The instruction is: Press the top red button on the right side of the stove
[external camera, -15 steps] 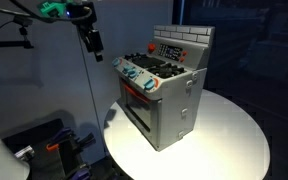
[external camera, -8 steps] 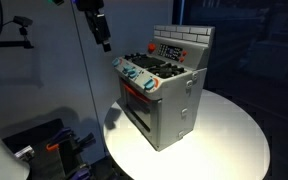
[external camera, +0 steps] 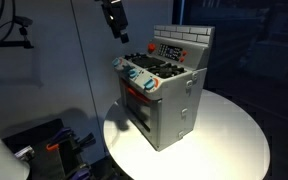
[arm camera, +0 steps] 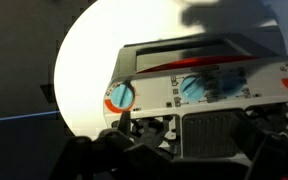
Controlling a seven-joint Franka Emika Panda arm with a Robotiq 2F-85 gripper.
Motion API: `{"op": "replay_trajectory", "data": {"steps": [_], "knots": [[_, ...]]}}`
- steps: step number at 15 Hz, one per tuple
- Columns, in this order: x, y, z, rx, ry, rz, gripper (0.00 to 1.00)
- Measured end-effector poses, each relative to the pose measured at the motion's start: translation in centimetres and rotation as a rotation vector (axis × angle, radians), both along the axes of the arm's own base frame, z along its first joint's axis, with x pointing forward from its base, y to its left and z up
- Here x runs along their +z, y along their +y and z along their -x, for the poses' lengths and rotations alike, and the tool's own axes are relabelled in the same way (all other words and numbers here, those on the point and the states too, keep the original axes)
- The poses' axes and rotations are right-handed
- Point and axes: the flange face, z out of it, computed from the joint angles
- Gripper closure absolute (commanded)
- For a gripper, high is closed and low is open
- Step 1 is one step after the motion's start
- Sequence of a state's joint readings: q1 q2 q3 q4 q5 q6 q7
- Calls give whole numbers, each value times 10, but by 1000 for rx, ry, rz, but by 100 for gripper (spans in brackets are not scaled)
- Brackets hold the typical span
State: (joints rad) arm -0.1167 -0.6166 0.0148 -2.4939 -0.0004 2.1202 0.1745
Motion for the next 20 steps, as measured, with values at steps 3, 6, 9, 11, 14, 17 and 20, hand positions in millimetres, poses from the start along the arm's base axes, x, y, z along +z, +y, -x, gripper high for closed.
{"op": "replay_trajectory", "data": {"steps": [3, 6, 9, 11, 14, 17, 20], "knots": [[2, -10, -18, -21, -33, 13, 0], [0, -20, -35, -50, -58, 27, 0], [-6, -33, -51, -89, -79, 46, 0], [-11, -40, -60, -112, -89, 60, 0], [-16, -45, -69, -136, -90, 64, 0], [-14, -45, -72, -140, -92, 63, 0], [-13, -45, -72, -141, -95, 63, 0]]}}
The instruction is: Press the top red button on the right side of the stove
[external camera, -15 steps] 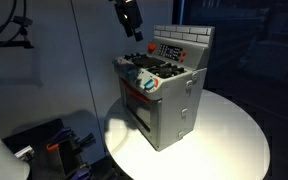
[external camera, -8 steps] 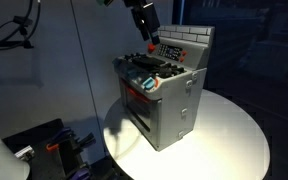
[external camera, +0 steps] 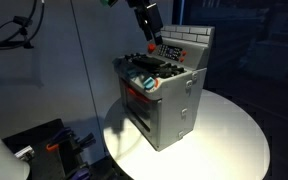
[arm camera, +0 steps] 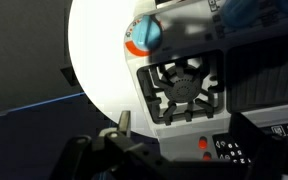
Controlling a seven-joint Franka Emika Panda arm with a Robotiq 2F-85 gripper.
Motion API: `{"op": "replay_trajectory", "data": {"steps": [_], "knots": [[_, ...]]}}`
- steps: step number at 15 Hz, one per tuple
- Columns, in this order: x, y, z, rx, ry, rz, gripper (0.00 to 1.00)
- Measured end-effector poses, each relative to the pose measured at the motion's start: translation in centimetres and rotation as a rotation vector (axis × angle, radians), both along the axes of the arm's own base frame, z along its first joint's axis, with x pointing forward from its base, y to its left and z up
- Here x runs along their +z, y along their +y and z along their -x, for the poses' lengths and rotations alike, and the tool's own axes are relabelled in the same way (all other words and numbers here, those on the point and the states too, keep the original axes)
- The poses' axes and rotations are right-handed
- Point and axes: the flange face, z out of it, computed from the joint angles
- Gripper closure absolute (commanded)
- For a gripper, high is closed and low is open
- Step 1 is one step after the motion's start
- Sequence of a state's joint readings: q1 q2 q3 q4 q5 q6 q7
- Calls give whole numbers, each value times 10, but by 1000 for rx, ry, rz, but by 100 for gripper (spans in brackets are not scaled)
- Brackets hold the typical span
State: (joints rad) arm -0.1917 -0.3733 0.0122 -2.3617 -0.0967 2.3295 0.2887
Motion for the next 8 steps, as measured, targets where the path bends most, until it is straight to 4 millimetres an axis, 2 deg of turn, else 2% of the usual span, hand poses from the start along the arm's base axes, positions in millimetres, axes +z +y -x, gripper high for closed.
{"op": "replay_trajectory", "data": {"steps": [8], "knots": [[-5, 0, -5, 1, -9, -2, 0]]}}
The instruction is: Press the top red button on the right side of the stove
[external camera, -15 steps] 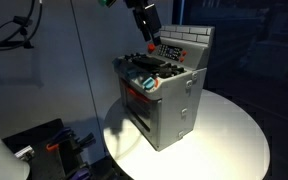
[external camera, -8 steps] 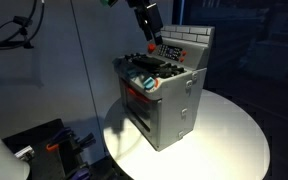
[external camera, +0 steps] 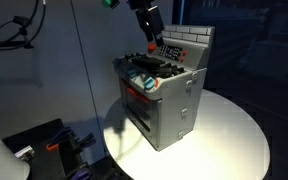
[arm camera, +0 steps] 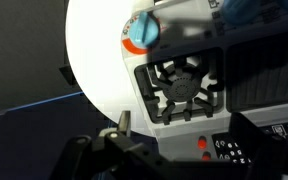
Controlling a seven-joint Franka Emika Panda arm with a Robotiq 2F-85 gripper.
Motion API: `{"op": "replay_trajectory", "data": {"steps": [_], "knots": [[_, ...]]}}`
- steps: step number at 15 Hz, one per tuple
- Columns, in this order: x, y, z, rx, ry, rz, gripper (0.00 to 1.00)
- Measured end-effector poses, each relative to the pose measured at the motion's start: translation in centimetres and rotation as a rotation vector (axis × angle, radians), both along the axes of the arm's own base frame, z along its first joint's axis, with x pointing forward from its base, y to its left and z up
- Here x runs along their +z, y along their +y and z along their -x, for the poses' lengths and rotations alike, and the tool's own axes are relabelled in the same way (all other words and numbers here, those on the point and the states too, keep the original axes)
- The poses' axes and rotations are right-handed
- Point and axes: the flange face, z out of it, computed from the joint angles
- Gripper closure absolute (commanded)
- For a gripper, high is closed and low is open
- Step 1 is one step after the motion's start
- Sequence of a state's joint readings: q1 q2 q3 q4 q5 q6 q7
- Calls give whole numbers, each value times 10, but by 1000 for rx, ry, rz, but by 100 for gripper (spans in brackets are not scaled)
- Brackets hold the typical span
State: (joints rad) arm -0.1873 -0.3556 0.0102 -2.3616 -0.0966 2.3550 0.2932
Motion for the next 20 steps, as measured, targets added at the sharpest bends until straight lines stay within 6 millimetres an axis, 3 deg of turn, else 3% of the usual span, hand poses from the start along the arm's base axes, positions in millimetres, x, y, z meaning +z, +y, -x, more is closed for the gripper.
{"op": "replay_trajectory", "data": {"steps": [7, 20], "knots": [[-13, -5, -25, -29, -72, -9, 0], [-33, -24, -89, -83, -75, -31, 0]]}}
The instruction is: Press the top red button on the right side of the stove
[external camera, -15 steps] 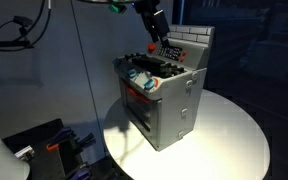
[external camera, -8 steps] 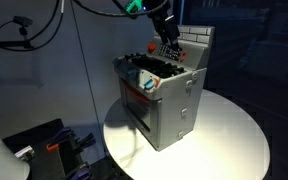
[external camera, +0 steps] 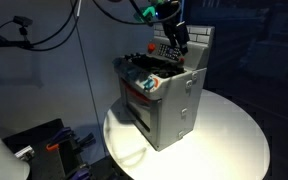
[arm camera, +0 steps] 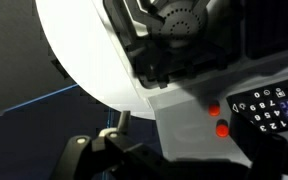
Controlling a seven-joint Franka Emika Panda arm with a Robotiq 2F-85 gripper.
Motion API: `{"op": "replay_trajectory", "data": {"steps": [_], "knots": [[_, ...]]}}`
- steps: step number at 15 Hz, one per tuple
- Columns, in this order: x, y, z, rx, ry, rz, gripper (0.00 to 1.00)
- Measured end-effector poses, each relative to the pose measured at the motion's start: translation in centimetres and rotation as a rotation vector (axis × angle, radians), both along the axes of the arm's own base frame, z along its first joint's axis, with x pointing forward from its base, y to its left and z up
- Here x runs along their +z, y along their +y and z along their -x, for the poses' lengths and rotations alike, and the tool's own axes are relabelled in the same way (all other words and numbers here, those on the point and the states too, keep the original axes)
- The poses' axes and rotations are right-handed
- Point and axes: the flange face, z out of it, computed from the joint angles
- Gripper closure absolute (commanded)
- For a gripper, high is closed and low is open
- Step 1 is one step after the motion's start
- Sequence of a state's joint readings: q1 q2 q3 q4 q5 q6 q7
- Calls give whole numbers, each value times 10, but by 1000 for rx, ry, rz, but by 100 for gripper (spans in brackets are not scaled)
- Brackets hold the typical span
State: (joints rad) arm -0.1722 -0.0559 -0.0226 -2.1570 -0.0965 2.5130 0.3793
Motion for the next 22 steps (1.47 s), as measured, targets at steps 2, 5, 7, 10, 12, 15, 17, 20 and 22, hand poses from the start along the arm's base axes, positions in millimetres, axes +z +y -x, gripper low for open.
{"op": "replay_trajectory", "data": {"steps": [2, 5, 7, 10, 12, 15, 17, 20, 22], "knots": [[-4, -1, -9, -7, 3, -4, 0], [-8, -4, -21, -18, 7, -7, 0], [-11, -6, -29, -26, 12, -9, 0], [-17, -8, -37, -29, 24, -11, 0], [-19, -6, -40, -29, 31, -13, 0], [-19, -4, -40, -25, 38, -14, 0], [-18, -4, -40, -25, 42, -14, 0], [-18, -4, -41, -27, 48, -14, 0], [-19, -5, -41, -30, 56, -15, 0]]}}
